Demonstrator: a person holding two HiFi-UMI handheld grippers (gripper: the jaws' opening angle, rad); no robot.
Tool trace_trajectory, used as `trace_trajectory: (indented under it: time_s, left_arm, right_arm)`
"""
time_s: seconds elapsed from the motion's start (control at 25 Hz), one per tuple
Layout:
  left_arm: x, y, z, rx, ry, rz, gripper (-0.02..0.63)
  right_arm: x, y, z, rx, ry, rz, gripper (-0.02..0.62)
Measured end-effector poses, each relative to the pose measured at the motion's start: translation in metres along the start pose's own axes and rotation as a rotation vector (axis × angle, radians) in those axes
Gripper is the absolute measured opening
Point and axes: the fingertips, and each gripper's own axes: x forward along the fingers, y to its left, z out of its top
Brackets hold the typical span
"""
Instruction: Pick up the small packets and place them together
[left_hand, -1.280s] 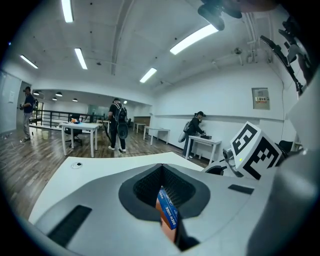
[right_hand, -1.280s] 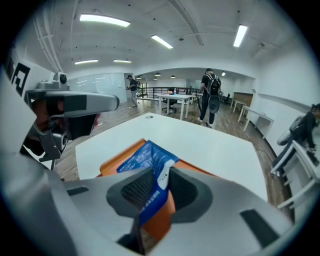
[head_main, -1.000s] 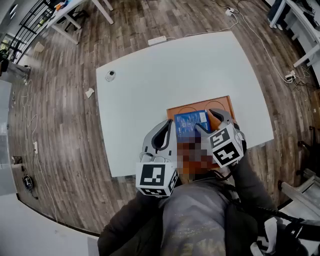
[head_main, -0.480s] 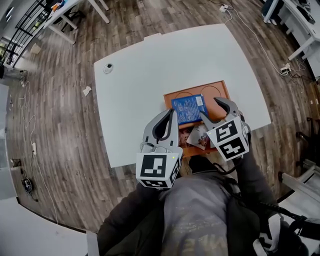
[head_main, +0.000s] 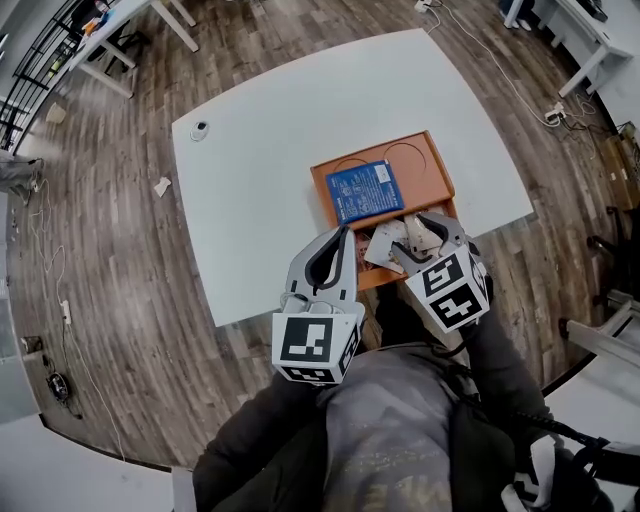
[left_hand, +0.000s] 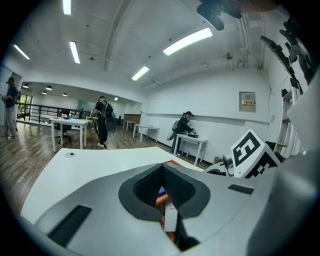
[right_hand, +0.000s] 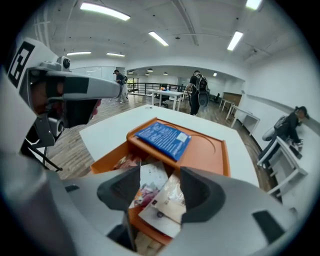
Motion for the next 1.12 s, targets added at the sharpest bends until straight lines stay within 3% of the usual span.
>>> trace_trajectory:
  time_s: [0.44,0.52,0.76,0.96,1.12]
  left_arm:
    - [0.002,0.013,-0.002,-0.011,0.013,0.041,-0.002]
    - [0.005,0.019,-0.002,-0.017,0.018,0.058,-0.002]
    - [0.012,0.037,-0.011,-0.045,0.044,0.105,-0.002]
    - [0.017,0.041,-0.012,-0.055,0.054,0.104,-0.002]
    - [0.014,0.035,-0.011,-0.05,0.045,0.085,-0.002]
  right_arm:
    - [0.034,0.034,-0.027,-0.108,0.155,0.182,0.255]
    - [0.043,0.037,-0.032,-0.127,0.193,0.215,0.28]
    - [0.056,0.037,-0.041,-0.203,0.247,0.226,0.29]
    - [0.052,0.037,-0.033,-0.219,0.224,0.232,0.138]
    - [0.042,0.043,-0.024,-0.264,0.189,0.202,0.089]
